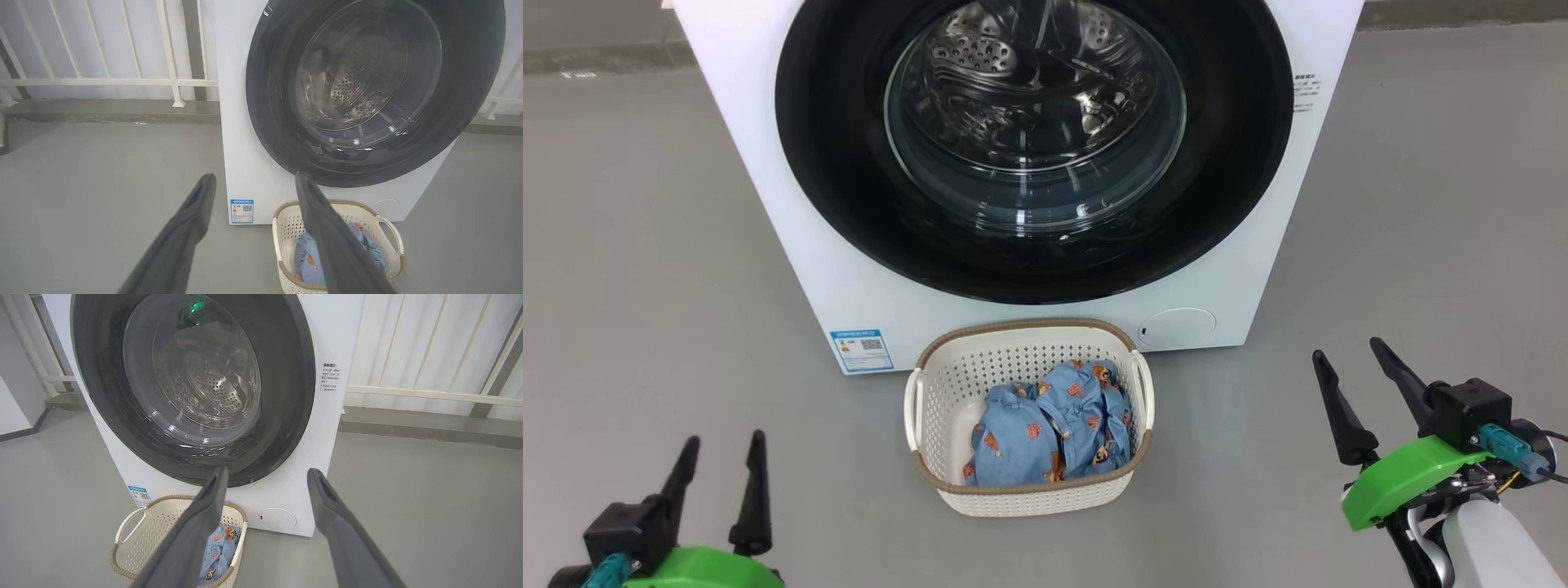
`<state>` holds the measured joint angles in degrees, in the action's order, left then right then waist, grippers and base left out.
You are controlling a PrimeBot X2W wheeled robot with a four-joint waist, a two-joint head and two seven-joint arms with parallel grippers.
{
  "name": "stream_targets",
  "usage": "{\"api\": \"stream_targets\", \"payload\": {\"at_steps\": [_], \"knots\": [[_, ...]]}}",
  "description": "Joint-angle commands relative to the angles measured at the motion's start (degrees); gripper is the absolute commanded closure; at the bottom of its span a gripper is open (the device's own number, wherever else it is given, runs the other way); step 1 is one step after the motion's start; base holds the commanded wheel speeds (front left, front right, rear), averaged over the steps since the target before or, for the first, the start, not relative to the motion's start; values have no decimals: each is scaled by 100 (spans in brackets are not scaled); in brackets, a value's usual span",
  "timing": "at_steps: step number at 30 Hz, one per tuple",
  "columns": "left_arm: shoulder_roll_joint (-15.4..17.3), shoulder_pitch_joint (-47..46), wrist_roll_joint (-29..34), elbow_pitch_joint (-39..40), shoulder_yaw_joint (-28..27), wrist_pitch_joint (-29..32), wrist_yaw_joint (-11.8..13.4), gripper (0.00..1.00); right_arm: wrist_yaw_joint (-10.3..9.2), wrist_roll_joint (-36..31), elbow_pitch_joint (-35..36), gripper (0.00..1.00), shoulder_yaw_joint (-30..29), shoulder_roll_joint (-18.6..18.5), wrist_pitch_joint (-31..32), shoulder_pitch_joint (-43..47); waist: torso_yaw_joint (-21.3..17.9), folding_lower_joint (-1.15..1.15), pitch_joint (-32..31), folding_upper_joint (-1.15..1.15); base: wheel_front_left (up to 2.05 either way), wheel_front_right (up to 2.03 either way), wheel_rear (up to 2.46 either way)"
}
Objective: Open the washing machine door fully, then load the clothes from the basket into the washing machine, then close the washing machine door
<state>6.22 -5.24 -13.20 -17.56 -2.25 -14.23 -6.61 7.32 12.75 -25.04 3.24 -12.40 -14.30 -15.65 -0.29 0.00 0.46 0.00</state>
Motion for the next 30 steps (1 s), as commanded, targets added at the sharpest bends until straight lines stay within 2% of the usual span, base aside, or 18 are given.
{"api": "stream_targets", "payload": {"at_steps": [1,30], "knots": [[98,-276,80,89,-222,-77,47,0,17,-78,109,0,95,10,-70,-145,-4,0,-2,0,0,0,0],[132,-389,117,-135,-280,-77,-70,0,17,49,191,0,142,-16,-70,-124,-26,0,40,0,2,2,-4]]}}
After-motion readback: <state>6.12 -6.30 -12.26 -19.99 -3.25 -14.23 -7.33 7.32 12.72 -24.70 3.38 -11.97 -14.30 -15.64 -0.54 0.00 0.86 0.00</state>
